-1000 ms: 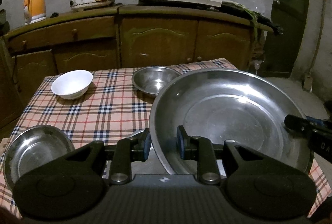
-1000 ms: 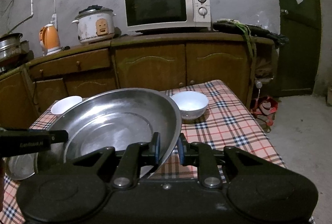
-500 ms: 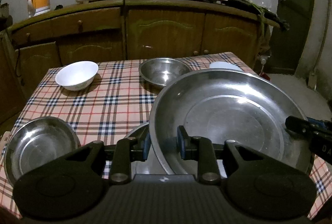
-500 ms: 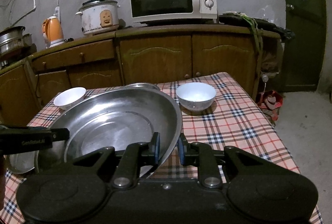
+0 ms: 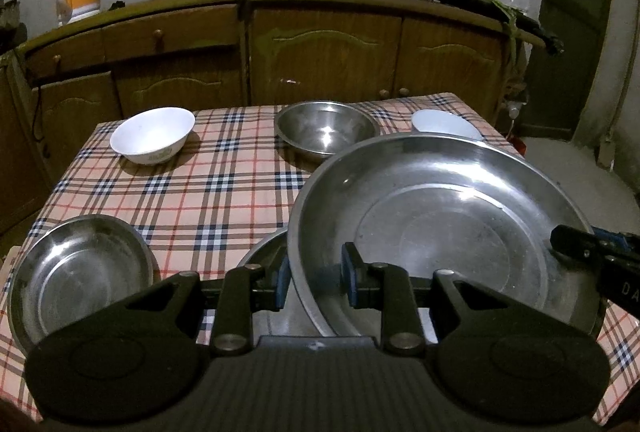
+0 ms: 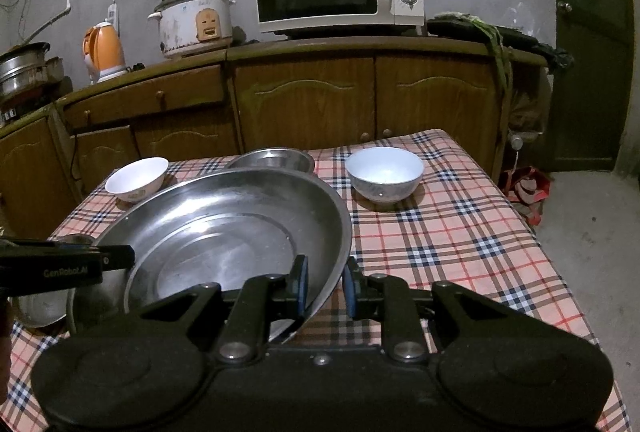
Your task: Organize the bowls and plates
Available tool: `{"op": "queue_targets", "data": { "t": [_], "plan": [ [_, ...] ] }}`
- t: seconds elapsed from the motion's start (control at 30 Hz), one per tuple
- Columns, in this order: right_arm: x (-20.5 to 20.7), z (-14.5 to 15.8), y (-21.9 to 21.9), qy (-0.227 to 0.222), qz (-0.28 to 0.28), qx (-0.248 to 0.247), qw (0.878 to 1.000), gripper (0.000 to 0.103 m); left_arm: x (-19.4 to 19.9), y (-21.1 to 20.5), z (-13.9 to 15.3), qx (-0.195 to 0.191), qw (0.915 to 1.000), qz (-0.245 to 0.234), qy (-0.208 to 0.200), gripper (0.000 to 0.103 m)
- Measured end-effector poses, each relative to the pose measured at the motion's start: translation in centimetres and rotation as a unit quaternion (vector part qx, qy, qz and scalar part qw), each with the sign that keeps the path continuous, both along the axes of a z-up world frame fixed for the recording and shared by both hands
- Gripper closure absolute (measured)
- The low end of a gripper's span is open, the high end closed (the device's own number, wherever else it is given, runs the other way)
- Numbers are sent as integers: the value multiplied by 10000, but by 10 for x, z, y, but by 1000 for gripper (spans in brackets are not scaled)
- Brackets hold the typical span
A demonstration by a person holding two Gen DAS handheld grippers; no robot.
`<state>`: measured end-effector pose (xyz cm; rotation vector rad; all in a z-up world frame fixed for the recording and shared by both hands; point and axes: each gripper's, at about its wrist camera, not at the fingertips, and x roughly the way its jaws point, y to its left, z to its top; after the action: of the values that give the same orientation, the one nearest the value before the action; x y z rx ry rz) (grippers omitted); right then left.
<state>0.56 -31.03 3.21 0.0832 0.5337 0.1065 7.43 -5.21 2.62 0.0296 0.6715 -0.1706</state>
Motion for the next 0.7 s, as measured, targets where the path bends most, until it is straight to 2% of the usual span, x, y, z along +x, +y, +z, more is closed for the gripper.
{"op": "queue_targets", "data": {
  "t": [0.7],
  "plan": [
    [5, -11, 3, 157, 72, 7, 9999, 78, 3, 4, -7, 58, 9999, 55, 117, 76]
  ]
}}
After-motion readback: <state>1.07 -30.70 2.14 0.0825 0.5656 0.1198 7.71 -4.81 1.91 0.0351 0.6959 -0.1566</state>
